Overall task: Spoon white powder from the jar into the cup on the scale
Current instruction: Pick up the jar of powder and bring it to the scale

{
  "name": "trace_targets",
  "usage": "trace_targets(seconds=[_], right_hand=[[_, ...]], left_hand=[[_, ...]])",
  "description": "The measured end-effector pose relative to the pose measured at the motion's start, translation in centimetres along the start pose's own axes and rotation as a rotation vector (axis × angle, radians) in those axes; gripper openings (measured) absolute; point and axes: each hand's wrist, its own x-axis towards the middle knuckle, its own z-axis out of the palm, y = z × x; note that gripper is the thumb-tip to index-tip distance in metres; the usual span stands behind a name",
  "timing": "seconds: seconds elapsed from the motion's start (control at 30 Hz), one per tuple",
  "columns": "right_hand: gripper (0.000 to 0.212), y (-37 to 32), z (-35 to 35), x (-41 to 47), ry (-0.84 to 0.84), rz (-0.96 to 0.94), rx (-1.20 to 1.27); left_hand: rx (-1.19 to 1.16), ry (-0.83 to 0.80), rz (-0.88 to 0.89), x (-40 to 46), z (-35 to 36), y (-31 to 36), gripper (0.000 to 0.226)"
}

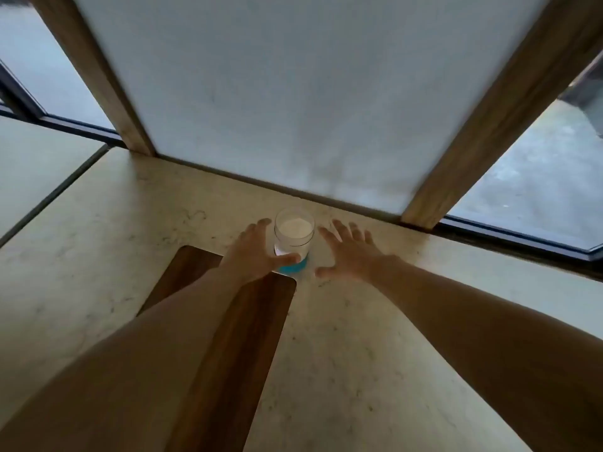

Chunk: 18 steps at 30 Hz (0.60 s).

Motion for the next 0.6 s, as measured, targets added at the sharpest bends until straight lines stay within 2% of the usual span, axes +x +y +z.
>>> trace_targets(seconds=[0.27, 0.37, 0.6], right_hand=[[0.106, 0.5, 2.0, 1.6, -0.005, -0.005, -0.008], [0.104, 0.6, 2.6, 1.9, -0.003, -0.009, 0.003], [0.103, 0.4, 3.7, 2.7, 0.009, -0.008, 0.039]], left_hand=[[-0.258, 0.062, 0.022, 1.2, 3.3, -1.3, 0.092], [-0.355, 0.107, -0.036, 1.4, 4.4, -1.4, 0.085], [-0.39, 0.149, -0.054, 1.5, 5.2, -1.7, 0.079]])
